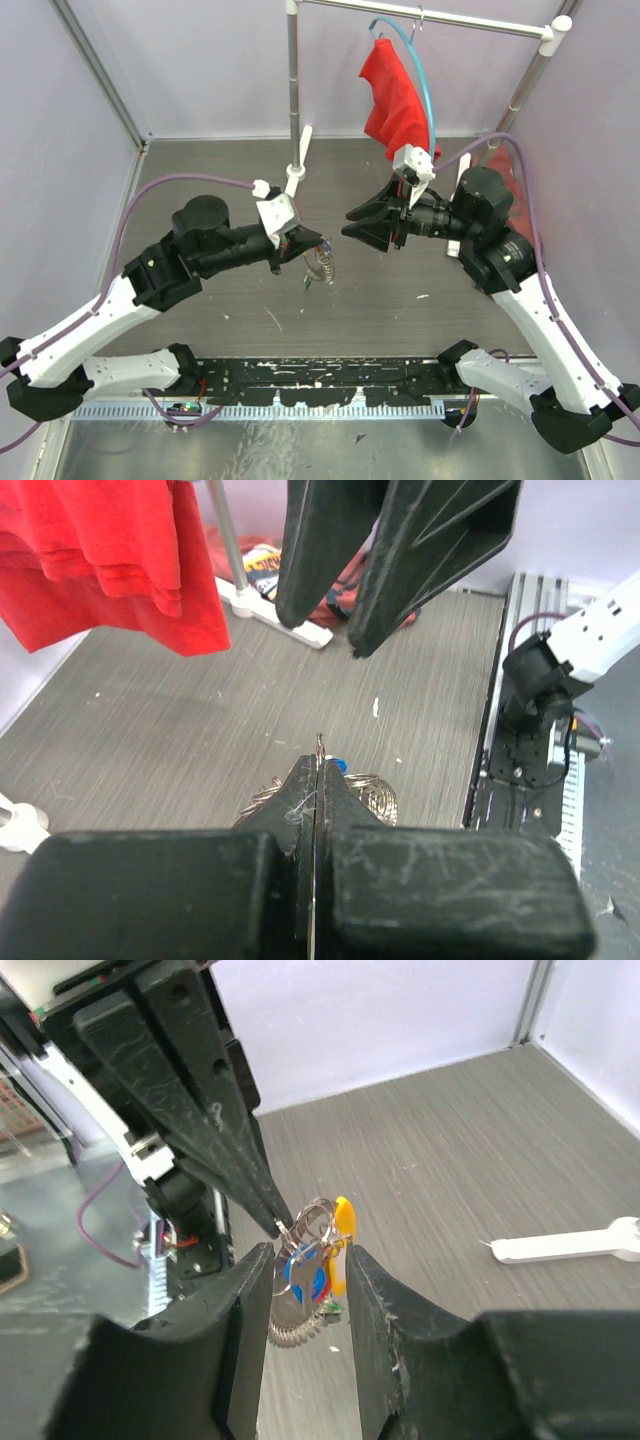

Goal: Put the keys on the keyring

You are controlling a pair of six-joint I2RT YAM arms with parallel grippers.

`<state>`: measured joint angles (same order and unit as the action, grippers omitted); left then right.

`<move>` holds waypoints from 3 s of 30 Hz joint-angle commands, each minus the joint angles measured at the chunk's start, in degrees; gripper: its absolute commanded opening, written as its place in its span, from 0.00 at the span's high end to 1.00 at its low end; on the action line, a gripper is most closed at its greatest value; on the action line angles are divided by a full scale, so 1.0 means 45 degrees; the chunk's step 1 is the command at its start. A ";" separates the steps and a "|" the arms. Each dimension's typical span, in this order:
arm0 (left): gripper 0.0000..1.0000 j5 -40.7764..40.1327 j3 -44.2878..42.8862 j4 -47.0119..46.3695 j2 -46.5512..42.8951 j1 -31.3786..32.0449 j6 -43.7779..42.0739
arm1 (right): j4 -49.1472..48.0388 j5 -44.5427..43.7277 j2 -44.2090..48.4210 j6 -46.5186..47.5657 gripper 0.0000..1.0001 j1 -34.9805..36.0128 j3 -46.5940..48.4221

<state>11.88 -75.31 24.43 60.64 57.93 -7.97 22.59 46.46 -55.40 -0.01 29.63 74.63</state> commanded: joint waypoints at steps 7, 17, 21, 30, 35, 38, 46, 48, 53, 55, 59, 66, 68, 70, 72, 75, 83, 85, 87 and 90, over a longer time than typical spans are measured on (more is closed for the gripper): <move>1.00 0.0587 0.3548 -0.7178 -0.2117 -0.0778 0.2786 | -0.7143 0.1454 0.0330 -0.5520 0.49 0.0048 -0.2300; 1.00 0.2666 0.3923 -0.8973 -0.1864 -0.2068 0.4502 | -0.5790 0.1885 0.0189 -0.4481 0.51 0.0037 -0.1659; 1.00 0.3500 0.3828 -0.9441 -0.1666 -0.2353 0.4858 | -0.5915 0.1730 0.0165 -0.4563 0.51 0.0047 -0.1709; 1.00 0.4364 0.3599 -0.9471 -0.1417 -0.2498 0.5061 | -0.6086 0.1611 0.0311 -0.4392 0.55 0.0035 -0.1685; 1.00 0.4655 0.3479 -0.9558 -0.1267 -0.2506 0.5128 | -0.6063 0.1882 0.0246 -0.4431 0.60 0.0035 -0.1733; 1.00 0.4809 0.3435 -0.9583 -0.1197 -0.2513 0.5149 | -0.6014 0.1947 0.0235 -0.4421 0.62 0.0039 -0.1741; 1.00 0.4878 0.3357 -0.9532 -0.1168 -0.2511 0.5175 | -0.5987 0.2427 0.0119 -0.4459 0.73 0.0045 -0.1707; 1.00 0.4921 0.3320 -0.9522 -0.1121 -0.2522 0.5192 | -0.6001 0.2580 0.0075 -0.4468 0.74 0.0050 -0.1689; 1.00 0.5094 0.3183 -0.9568 -0.0999 -0.2522 0.5249 | -0.6030 0.2692 -0.0013 -0.4490 0.74 0.0049 -0.1672; 1.00 0.5080 0.3162 -0.9567 -0.0987 -0.2511 0.5247 | -0.6045 0.2730 -0.0003 -0.4504 0.77 0.0045 -0.1654; 1.00 0.5085 0.3160 -0.9534 -0.0947 -0.2516 0.5247 | -0.6105 0.2771 0.0023 -0.4509 0.91 0.0047 -0.1663; 1.00 0.4978 0.3190 -0.9479 -0.0978 -0.2537 0.5176 | -0.5660 0.2632 0.0066 -0.4353 0.99 0.0038 -0.1519; 1.00 0.4978 0.3153 -0.9326 -0.0994 -0.2526 0.5054 | -0.5180 0.2486 0.0031 -0.4227 0.99 0.0055 -0.1314; 1.00 0.4977 0.3048 -0.9067 -0.0996 -0.2531 0.4883 | -0.4605 0.2299 -0.0092 -0.4245 0.99 0.0039 -0.0922; 1.00 0.4977 0.2974 -0.8862 -0.1032 -0.2541 0.4765 | -0.4071 0.2340 -0.0201 -0.4286 0.99 0.0054 -0.0484; 1.00 0.4921 0.2913 -0.8709 -0.1086 -0.2539 0.4640 | -0.3060 0.2338 -0.0409 -0.4095 0.99 0.0036 0.0143; 1.00 0.4787 0.2830 -0.8462 -0.1180 -0.2538 0.4471 | -0.1600 0.2333 -0.0689 -0.4042 0.99 0.0038 0.0577; 1.00 0.4772 0.2813 -0.8437 -0.1202 -0.2528 0.4447 | -0.1375 0.2337 -0.0748 -0.4022 0.99 0.0046 0.0589; 1.00 0.4782 0.2791 -0.8414 -0.1192 -0.2541 0.4439 | -0.1195 0.2385 -0.0821 -0.4005 0.99 0.0048 0.0598; 1.00 0.4780 0.2756 -0.8416 -0.1190 -0.2540 0.4444 | -0.1001 0.2516 -0.0990 -0.4010 0.99 0.0047 0.0628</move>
<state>33.98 -60.34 -11.73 56.40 46.76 12.71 16.34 56.88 -59.27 -18.33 29.63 74.85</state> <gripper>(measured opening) 0.007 0.028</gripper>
